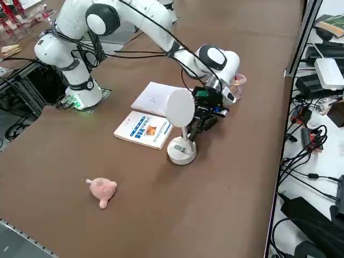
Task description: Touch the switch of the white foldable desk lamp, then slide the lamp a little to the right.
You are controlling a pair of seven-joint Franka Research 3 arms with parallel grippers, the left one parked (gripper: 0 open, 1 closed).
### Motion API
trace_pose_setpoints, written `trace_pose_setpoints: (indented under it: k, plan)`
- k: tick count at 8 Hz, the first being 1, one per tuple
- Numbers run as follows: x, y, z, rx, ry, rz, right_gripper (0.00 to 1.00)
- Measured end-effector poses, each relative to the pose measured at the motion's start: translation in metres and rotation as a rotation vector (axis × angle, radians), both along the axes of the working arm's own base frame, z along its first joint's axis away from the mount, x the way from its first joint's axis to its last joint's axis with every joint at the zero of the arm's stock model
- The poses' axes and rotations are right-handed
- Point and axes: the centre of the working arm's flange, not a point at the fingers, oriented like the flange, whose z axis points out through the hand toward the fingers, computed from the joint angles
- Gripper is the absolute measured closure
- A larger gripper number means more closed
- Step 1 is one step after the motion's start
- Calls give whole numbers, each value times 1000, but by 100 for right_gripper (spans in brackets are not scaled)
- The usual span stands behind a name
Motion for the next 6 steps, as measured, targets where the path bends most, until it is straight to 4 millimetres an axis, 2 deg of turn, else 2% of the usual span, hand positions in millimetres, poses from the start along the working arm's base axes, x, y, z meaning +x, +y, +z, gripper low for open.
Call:
trace_pose_setpoints:
  k: [4, 6]
  plan:
    - [3, -44, 14, -9, -37, -143, 85]
    - [3, -60, 10, 2, -41, -213, 85]
